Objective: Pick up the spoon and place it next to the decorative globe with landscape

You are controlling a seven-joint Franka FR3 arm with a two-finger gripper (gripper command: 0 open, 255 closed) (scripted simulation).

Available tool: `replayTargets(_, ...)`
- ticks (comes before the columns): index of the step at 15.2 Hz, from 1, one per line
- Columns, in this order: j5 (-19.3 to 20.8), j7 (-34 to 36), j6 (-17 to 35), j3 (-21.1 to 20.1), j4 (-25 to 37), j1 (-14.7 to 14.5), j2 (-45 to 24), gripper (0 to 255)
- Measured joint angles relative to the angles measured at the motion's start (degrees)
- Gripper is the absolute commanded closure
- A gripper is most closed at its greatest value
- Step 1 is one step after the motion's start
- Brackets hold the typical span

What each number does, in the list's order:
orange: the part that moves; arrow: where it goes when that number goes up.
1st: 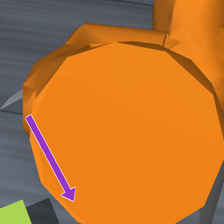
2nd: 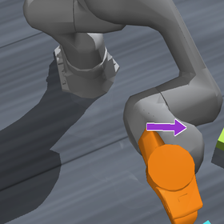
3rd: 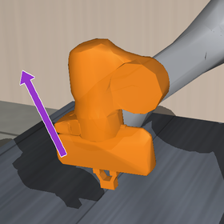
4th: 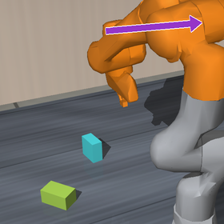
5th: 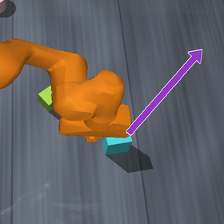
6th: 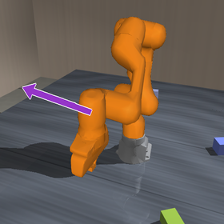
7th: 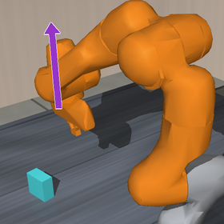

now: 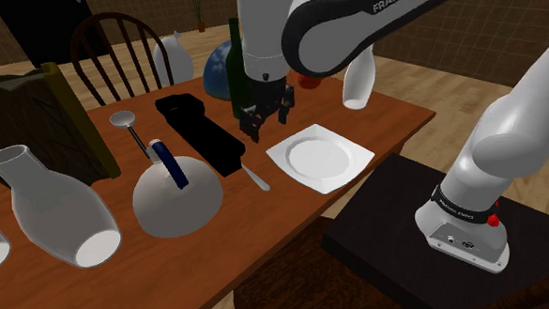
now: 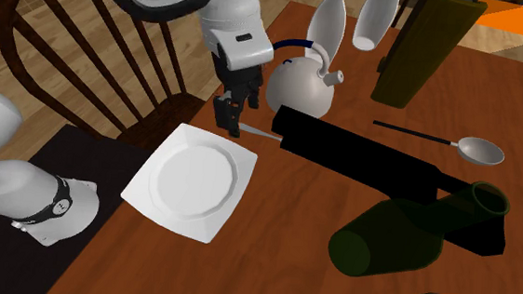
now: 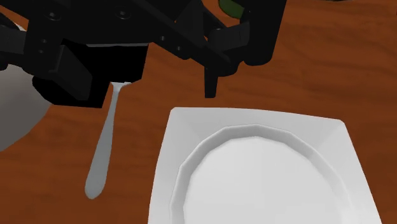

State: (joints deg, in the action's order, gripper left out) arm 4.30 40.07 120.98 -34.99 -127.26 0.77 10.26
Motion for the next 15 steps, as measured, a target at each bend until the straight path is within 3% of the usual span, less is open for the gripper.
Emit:
replayTargets(3,6.3,7.1,1.2,-2.9,3.5,0.2,-7.9,0)
replayTargets(7,15.0,16.6,-0.2,-4.4,9.9,-2.3,-18.5,0)
replayTargets(15,20.1,20.8,4.0,-3.1,8.8,-3.4,-23.7,0)
